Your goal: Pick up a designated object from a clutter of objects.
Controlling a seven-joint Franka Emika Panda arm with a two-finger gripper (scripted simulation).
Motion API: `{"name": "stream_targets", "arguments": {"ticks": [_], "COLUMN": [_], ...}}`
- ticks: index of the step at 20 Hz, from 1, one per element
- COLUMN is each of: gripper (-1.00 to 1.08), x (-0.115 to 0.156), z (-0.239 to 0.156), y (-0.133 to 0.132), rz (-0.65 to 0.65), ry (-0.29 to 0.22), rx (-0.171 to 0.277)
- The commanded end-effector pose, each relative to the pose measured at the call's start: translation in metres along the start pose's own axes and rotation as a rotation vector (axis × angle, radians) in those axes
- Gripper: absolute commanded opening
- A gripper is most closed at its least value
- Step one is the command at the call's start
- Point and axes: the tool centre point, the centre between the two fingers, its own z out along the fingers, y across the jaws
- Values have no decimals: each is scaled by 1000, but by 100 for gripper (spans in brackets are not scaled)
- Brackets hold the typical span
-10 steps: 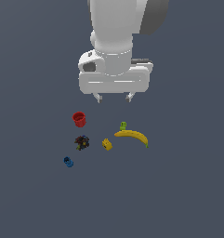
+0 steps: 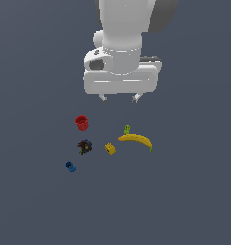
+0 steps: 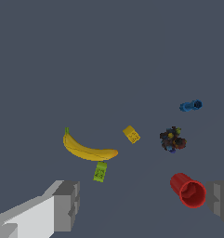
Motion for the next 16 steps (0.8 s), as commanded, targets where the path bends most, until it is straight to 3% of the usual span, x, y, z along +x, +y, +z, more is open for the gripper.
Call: {"name": "stream_targets", "arguments": {"ticks": [1, 9, 16], "gripper": [100, 100, 100], "x": [0, 5, 23], "z": [-2, 3, 23], "y": [-2, 3, 23], "rz": [-8, -17, -54], "ry": [2, 1, -4], "rx": [-5, -3, -1]}}
